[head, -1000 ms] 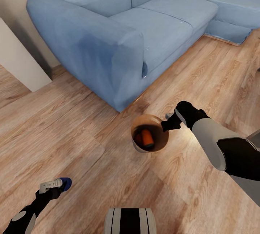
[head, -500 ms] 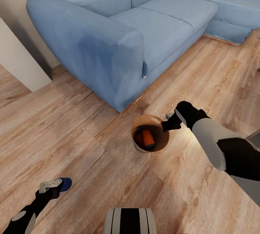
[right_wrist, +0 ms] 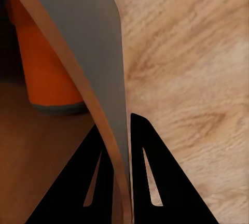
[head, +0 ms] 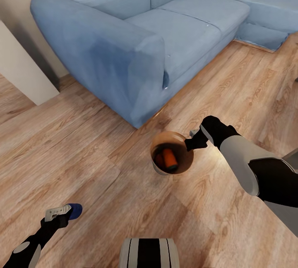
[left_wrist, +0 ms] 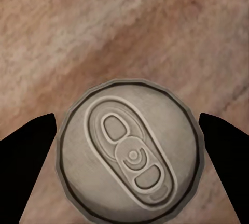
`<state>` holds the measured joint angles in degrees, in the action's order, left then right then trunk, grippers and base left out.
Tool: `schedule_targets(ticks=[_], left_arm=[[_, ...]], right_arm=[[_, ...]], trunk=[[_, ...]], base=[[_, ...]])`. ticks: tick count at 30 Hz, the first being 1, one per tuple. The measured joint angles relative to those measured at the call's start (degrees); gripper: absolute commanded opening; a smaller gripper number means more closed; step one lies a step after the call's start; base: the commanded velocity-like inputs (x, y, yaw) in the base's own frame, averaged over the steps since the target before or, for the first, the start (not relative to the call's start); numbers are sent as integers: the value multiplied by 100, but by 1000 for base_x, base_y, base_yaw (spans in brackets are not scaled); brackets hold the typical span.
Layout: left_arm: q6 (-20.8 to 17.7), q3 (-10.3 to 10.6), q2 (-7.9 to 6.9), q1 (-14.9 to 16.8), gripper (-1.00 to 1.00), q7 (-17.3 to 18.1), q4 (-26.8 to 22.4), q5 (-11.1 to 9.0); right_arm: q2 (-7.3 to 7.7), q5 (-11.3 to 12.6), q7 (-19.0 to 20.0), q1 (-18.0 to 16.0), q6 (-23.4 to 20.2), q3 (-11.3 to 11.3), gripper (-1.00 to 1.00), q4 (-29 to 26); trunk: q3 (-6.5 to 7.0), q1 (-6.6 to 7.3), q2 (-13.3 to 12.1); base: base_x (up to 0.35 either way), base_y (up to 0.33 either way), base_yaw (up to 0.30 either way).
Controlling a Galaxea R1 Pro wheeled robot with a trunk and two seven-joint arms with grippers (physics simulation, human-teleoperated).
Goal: Put the three can of soda from the living room inside the tash can in the kitchen.
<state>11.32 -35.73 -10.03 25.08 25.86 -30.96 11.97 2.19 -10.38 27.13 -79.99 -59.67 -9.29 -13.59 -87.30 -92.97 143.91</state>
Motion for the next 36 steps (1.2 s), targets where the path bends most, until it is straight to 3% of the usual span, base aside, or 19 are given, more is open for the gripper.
schedule_targets(ticks=[2, 5, 25, 26, 28, 32, 36], left_arm=[[0, 0, 0, 0, -100, 1, 0, 1], [1, 4, 1, -3, -100, -7, 11, 72], [-90, 5, 1, -3, -100, -4, -7, 72], [-166, 5, 1, -3, -100, -2, -15, 64], [-727, 5, 0, -3, -100, 21, -111, 30], [-1299, 4, 0, -2, -100, 33, -482, 14], [-2340, 4, 2, -1, -100, 195, -1443, -4]], right_arm=[[1, 7, 0, 1, -1, 3, -100, 0], [7, -19, -3, -1, 4, -4, -100, 0], [-15, -8, -1, 2, 1, -16, -100, 5], [-15, -9, -1, 4, 1, -18, -100, 10], [-17, -9, -1, 14, 0, -16, -100, 16], [-21, 11, 0, 24, -3, -11, -100, 24], [-27, -3, 0, 34, -2, -16, -100, 42]], trunk=[[0, 0, 0], [66, 8, -4], [509, 59, -31], [531, 62, -32], [575, 67, -35], [664, 78, -40], [753, 88, -45]], base=[[0, 0, 0], [0, 0, 0], [0, 0, 0], [0, 0, 0], [0, 0, 0], [0, 0, 0], [0, 0, 0]])
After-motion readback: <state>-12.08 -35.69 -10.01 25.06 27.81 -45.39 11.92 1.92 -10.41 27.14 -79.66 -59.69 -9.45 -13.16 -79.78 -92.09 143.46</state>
